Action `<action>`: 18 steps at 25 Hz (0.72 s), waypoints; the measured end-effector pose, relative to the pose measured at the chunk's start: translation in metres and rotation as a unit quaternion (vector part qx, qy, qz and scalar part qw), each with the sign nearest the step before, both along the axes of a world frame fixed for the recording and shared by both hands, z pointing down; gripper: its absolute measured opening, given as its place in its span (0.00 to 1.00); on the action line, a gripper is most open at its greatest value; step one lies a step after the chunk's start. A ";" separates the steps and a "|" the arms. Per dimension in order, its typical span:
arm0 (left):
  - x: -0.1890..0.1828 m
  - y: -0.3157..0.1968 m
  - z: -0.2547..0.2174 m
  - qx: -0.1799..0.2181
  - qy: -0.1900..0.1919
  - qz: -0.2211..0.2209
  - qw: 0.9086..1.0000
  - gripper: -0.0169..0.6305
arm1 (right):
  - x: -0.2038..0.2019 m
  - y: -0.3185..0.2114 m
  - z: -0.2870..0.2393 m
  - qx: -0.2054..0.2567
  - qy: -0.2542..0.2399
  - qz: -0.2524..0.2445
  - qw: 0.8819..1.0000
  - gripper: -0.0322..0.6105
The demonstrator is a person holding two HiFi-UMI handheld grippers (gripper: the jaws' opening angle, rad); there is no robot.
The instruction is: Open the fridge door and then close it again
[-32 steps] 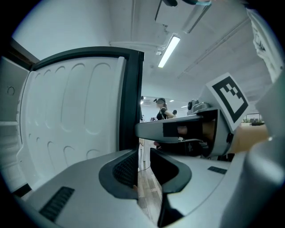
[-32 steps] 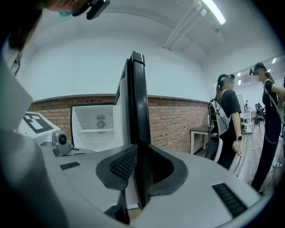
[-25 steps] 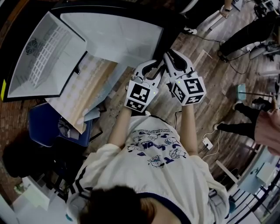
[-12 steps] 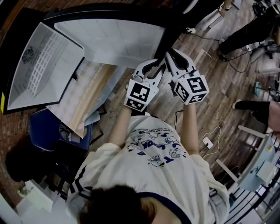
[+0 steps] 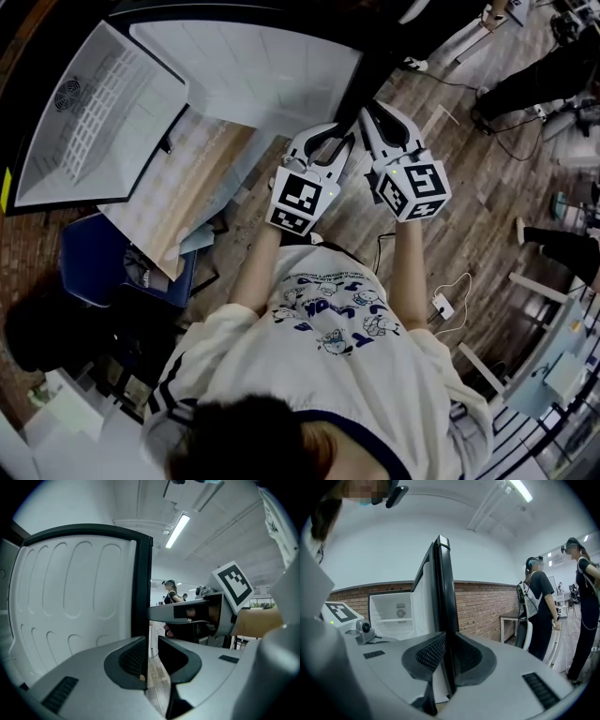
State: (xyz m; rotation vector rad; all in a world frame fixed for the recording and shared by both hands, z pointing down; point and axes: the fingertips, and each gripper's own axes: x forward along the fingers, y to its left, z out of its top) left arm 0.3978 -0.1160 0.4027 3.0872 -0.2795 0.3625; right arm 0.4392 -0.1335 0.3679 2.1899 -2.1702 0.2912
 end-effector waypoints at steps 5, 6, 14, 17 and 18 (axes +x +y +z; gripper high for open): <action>-0.021 0.013 0.003 0.003 -0.001 -0.013 1.000 0.17 | -0.022 0.014 0.002 0.000 -0.002 -0.009 1.000 0.16; -0.025 0.016 0.003 0.003 0.000 -0.016 1.000 0.17 | -0.027 0.017 0.002 -0.001 -0.001 -0.013 1.000 0.16; -0.062 0.040 0.007 0.004 0.000 -0.046 0.999 0.17 | -0.073 0.042 0.003 -0.006 0.012 -0.051 0.999 0.16; -0.074 0.049 0.007 0.008 0.001 -0.055 0.998 0.17 | -0.088 0.053 0.003 -0.006 0.013 -0.066 0.998 0.16; -0.079 0.052 0.006 0.009 0.001 -0.059 0.998 0.17 | -0.093 0.057 0.003 -0.005 0.013 -0.071 0.997 0.16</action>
